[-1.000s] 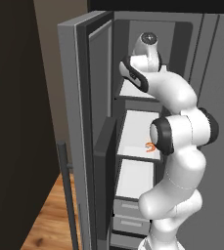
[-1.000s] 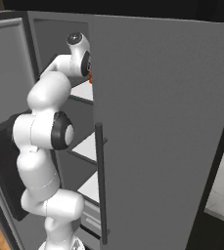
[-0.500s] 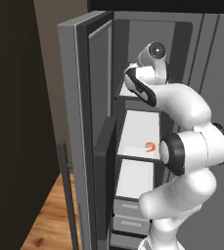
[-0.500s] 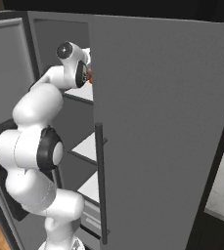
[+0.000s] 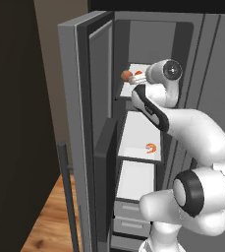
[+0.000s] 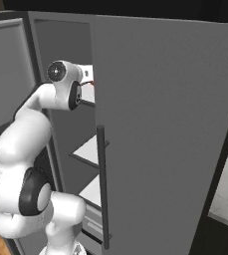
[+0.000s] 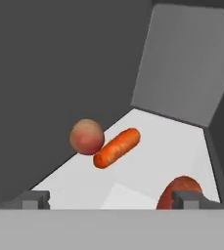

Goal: Take the peach and shrimp from the second highest rack and move them to the highest rack where the carrot and sweet potato are located, to maximize freezer space. Close the freezer door after rearranging.

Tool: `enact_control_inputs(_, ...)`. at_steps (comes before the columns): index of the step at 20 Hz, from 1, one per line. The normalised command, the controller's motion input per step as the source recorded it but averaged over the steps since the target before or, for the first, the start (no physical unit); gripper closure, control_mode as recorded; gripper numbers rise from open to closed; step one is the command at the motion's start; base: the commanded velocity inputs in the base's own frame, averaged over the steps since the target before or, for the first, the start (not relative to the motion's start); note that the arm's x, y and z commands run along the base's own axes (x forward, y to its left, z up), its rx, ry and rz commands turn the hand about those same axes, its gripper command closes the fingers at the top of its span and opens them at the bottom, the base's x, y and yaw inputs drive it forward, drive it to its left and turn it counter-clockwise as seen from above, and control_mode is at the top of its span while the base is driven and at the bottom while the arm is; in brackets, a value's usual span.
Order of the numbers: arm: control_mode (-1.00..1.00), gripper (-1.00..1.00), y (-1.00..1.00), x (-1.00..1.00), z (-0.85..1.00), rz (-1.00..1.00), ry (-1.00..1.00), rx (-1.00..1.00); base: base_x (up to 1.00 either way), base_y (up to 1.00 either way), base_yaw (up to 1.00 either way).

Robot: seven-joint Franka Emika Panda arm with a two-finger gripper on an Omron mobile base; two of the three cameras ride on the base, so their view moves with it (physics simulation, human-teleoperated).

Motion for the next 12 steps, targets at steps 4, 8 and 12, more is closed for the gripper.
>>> enact_control_inputs(4, -1.0, -1.0, 0.0, -0.8, 0.16, -0.09, 0.09, 0.35, 0.0, 0.0, 0.0)
enact_control_inputs(8, -1.0, -1.0, 0.0, -0.82, -0.01, -0.09, 0.04, 0.26, 0.0, 0.0, 0.0)
enact_control_inputs(12, -1.0, -1.0, 0.01, -0.76, -0.17, -0.07, 0.0, 0.09, 0.0, 0.0, 0.0)
